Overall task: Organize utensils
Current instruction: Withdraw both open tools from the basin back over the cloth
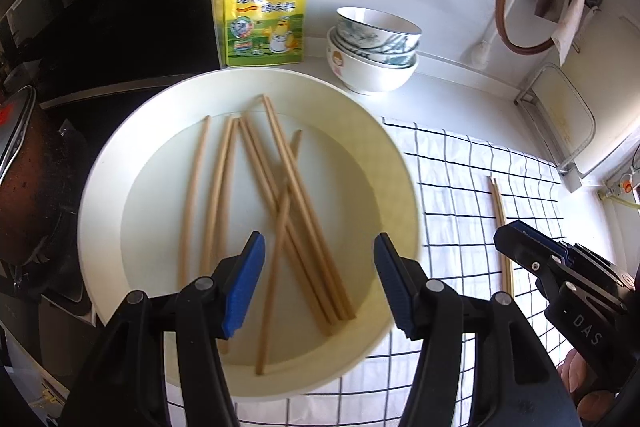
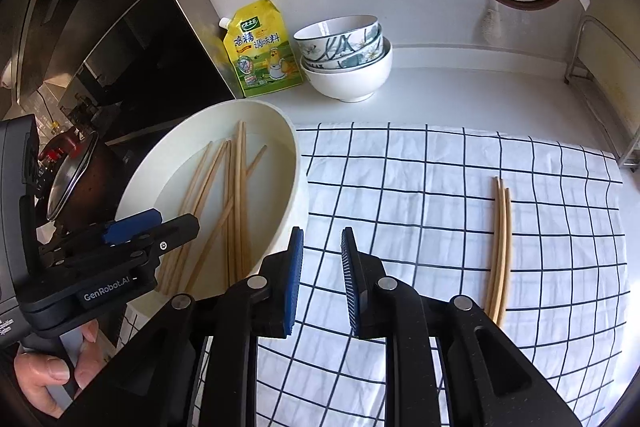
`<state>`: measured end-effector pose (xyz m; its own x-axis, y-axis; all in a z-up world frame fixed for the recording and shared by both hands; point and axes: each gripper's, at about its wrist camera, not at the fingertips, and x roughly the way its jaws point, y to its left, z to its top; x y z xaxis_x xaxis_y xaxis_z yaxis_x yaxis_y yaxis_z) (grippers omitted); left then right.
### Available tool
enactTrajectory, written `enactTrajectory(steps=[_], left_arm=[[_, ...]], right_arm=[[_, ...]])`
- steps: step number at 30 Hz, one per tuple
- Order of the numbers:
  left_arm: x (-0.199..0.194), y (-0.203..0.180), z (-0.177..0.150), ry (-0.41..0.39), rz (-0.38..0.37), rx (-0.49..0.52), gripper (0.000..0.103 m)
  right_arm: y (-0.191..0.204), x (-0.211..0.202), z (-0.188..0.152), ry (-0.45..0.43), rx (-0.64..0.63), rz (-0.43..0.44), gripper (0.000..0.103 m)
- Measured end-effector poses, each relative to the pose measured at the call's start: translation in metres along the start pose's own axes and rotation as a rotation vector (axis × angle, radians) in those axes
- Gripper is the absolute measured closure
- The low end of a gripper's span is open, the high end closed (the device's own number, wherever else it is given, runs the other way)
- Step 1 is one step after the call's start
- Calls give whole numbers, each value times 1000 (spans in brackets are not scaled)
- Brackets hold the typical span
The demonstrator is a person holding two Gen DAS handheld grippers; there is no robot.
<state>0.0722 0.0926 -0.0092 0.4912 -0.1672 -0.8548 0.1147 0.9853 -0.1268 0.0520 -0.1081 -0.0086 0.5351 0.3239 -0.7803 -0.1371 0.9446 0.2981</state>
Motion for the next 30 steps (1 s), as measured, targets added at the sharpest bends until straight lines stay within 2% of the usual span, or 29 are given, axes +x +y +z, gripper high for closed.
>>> enactTrajectory(steps=[19,30], left_arm=[[9,-95,-18,26,-47,73,46],[16,-128,-24,36,-62,100,46]], right_arm=[[-86,-27,-26,-3,73,-48,82],[-121,-26,-39,16,91,-72,82]])
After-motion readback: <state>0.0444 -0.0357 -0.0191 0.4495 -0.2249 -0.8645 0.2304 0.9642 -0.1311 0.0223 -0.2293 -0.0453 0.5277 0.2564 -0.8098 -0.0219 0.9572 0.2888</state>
